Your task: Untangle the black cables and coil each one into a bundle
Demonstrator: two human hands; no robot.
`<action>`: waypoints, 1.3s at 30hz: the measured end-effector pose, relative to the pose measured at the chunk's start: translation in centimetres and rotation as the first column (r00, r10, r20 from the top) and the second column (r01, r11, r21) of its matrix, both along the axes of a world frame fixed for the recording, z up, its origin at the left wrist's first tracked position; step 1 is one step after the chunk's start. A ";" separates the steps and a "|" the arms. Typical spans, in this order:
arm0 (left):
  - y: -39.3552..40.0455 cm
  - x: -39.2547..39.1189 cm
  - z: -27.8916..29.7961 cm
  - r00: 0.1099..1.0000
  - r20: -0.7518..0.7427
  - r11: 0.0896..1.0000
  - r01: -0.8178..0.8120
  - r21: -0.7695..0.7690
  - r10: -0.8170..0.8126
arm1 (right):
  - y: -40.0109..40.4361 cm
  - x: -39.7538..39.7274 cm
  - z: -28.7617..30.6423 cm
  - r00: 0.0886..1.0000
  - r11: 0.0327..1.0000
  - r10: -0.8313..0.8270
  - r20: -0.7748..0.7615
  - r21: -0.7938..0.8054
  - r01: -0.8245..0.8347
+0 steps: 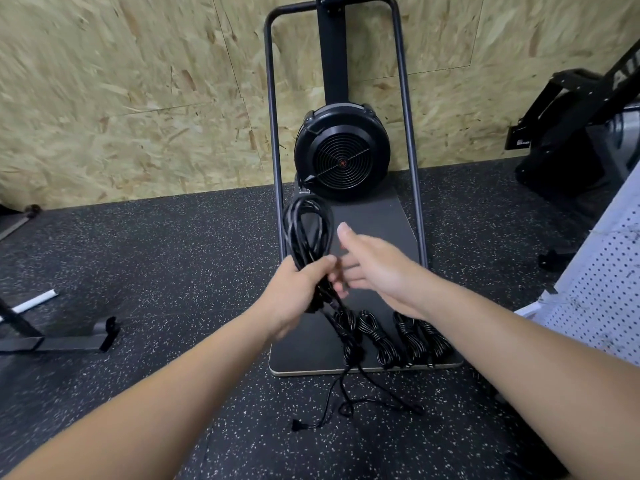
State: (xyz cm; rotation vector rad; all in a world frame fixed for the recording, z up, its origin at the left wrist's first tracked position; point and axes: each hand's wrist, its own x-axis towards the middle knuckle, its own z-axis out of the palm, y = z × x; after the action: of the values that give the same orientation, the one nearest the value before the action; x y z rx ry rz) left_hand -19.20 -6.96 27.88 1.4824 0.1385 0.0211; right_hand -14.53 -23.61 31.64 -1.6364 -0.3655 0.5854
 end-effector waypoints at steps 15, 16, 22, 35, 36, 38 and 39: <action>3.2 0.7 2.2 0.986 0.034 0.965 -0.151 -0.216 0.162 | -2.2 1.2 -2.5 0.835 0.666 0.524 0.169 -0.692 -0.278; 3.5 0.7 2.1 0.982 0.017 0.976 -0.185 -0.118 0.188 | -2.2 1.4 -2.3 0.837 0.676 0.482 0.260 -0.718 -0.166; 4.8 0.8 0.8 0.977 -0.193 0.990 -0.062 0.130 0.087 | -1.6 1.6 -1.1 0.893 0.958 0.192 0.408 -0.274 -0.081; 1.1 -1.3 0.4 0.932 -0.199 0.946 0.320 0.048 -0.305 | -2.3 1.3 -0.6 0.839 0.955 0.137 0.526 -0.294 0.028; 1.1 -1.3 0.6 0.940 -0.187 0.954 0.299 0.041 -0.286 | -2.4 1.4 -0.8 0.827 0.952 0.140 0.544 -0.305 0.039; 0.9 -1.3 0.7 0.954 -0.168 0.966 0.257 0.032 -0.248 | -2.3 1.4 -1.3 0.803 0.945 0.161 0.574 -0.325 0.042; 0.9 -1.2 0.6 0.962 -0.162 0.974 0.225 0.024 -0.218 | -2.3 1.3 -1.5 0.789 0.935 0.188 0.586 -0.352 0.039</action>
State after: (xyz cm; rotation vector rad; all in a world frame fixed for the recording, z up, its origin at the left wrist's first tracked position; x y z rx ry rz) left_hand -20.37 -6.10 28.48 1.5337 0.1002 -0.2769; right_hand -13.23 -25.87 30.11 -2.1541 -0.8495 0.1522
